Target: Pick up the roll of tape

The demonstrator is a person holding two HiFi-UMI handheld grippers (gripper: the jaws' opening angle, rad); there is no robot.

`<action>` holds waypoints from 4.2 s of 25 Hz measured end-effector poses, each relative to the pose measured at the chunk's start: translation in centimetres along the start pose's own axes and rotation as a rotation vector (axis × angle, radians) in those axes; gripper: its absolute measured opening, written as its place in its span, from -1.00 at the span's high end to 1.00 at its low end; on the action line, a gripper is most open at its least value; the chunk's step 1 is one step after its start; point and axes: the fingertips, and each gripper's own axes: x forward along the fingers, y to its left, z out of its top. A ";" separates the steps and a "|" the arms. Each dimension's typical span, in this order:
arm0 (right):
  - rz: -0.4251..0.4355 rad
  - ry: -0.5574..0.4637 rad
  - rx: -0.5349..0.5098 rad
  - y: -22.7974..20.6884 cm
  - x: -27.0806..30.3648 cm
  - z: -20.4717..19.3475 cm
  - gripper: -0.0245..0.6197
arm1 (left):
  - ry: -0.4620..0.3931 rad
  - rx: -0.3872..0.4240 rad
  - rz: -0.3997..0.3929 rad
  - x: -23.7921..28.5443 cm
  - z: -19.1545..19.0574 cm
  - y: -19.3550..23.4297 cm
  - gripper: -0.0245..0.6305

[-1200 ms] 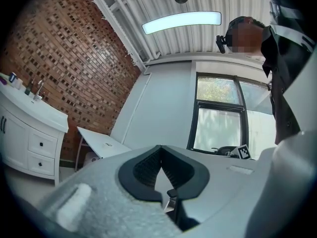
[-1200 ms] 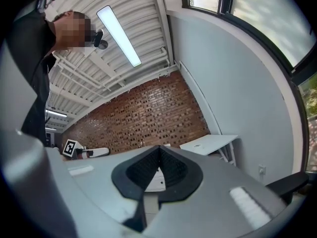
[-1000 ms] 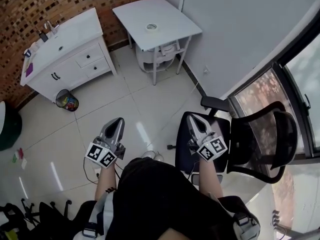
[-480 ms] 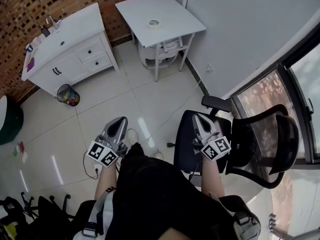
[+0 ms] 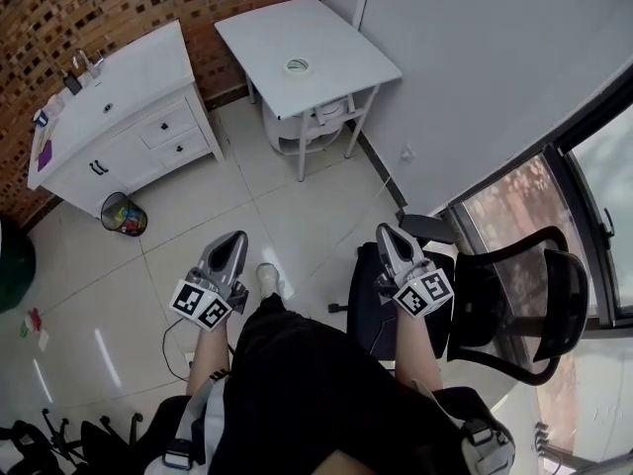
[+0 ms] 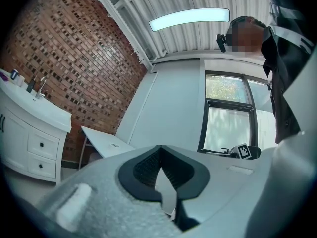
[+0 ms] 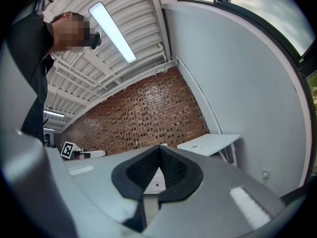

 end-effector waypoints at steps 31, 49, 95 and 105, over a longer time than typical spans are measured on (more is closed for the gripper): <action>-0.056 -0.020 -0.046 -3.4 28.0 1.5 0.91 | -0.032 0.044 -0.156 16.0 9.9 23.0 0.92; 0.086 0.032 -0.033 -6.8 38.1 1.5 0.91 | -0.040 0.021 0.010 18.4 9.5 30.3 0.92; 0.160 0.317 -0.193 -29.1 59.5 1.4 0.91 | 0.043 0.103 0.103 44.2 8.9 41.3 0.92; 0.279 0.628 -0.360 -26.9 62.6 -8.0 0.64 | 0.188 0.043 0.042 46.0 2.3 43.5 0.92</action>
